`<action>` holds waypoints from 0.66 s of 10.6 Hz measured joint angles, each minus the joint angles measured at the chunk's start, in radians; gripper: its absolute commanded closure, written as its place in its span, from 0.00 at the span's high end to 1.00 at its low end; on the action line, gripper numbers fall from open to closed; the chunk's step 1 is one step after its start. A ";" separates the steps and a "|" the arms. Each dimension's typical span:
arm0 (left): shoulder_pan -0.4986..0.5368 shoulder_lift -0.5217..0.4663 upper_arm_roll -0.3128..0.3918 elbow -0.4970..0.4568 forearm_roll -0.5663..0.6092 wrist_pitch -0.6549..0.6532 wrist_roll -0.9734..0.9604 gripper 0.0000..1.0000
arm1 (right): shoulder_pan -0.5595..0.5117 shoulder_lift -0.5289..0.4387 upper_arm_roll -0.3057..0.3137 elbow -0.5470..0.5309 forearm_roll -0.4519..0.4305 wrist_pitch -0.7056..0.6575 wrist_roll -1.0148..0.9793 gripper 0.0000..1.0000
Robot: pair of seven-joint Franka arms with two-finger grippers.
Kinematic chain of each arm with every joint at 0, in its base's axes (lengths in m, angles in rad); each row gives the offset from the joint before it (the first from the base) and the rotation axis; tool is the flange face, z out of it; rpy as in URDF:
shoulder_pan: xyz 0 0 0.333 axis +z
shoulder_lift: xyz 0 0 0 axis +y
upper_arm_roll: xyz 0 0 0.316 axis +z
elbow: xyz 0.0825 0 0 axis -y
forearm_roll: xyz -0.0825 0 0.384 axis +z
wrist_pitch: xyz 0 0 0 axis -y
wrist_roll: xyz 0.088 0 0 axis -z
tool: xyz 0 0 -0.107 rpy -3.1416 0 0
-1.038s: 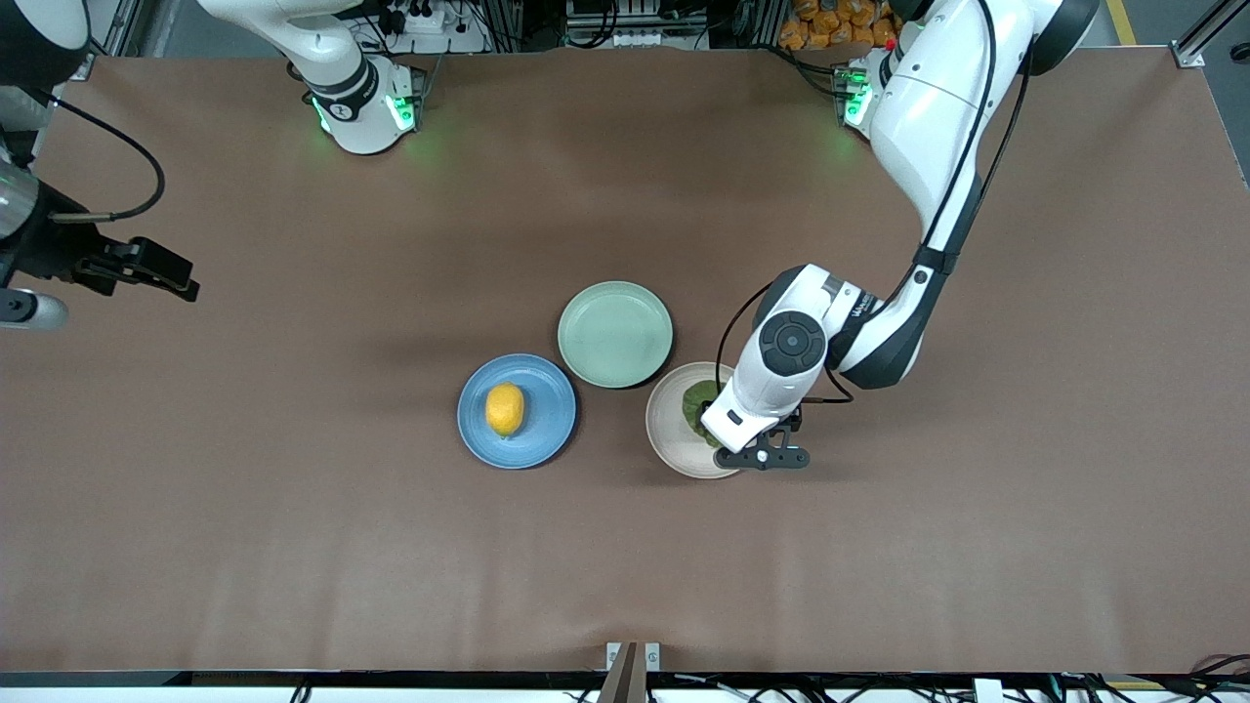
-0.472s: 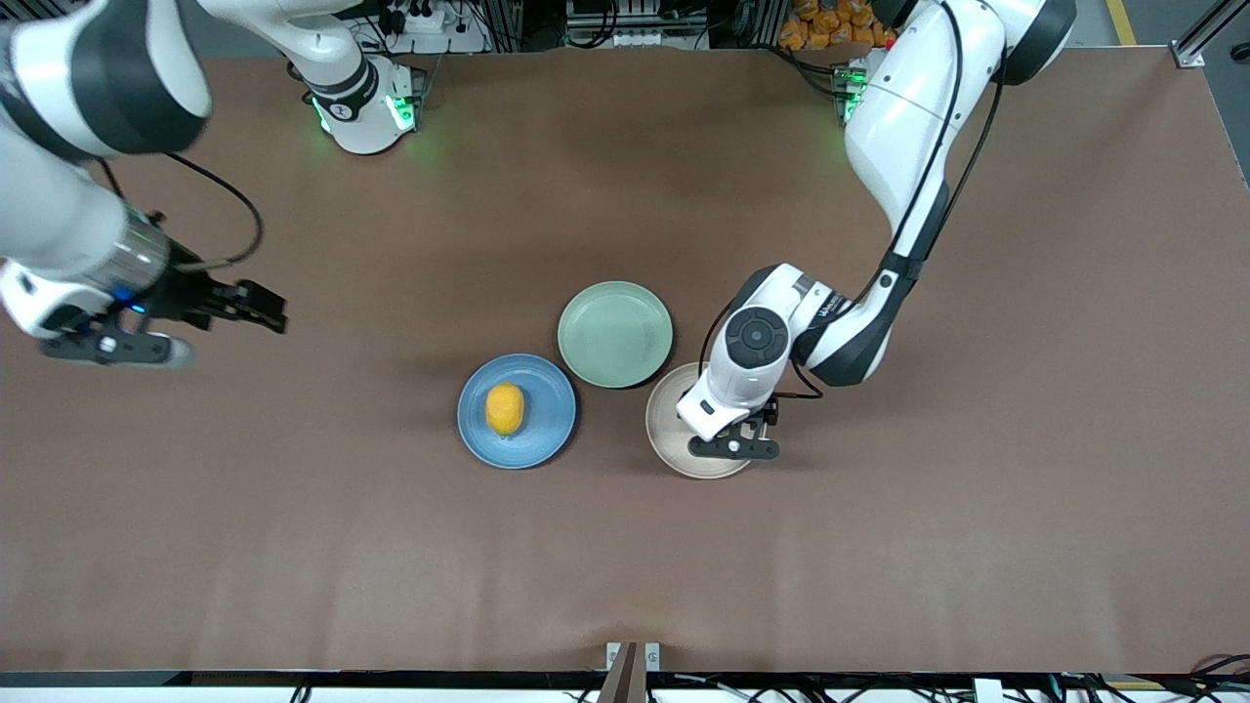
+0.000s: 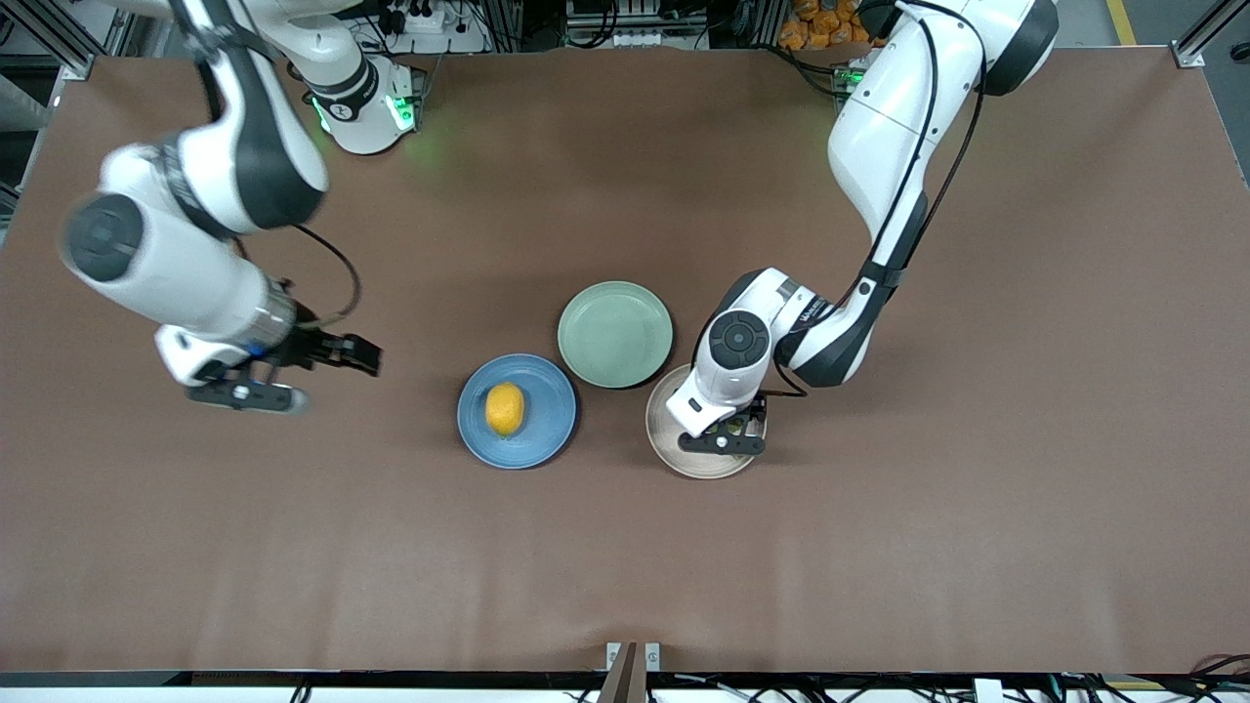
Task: Pick lemon and lettuce from blue and beige plates
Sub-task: 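Grasp the lettuce with the left gripper while the right gripper reaches the lemon, then grasp the lemon with the right gripper while the left gripper lifts lettuce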
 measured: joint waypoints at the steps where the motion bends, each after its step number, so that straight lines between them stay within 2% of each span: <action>1: -0.001 0.001 0.001 0.000 0.000 0.000 -0.011 0.19 | 0.015 0.033 0.003 0.000 0.000 0.034 0.012 1.00; 2: -0.001 0.001 0.001 0.000 0.000 0.000 -0.044 0.00 | 0.028 0.063 0.003 -0.001 0.000 0.067 0.025 1.00; 7: -0.003 -0.003 0.002 0.016 0.000 0.003 -0.126 0.00 | 0.105 0.181 0.004 -0.001 -0.003 0.214 0.125 1.00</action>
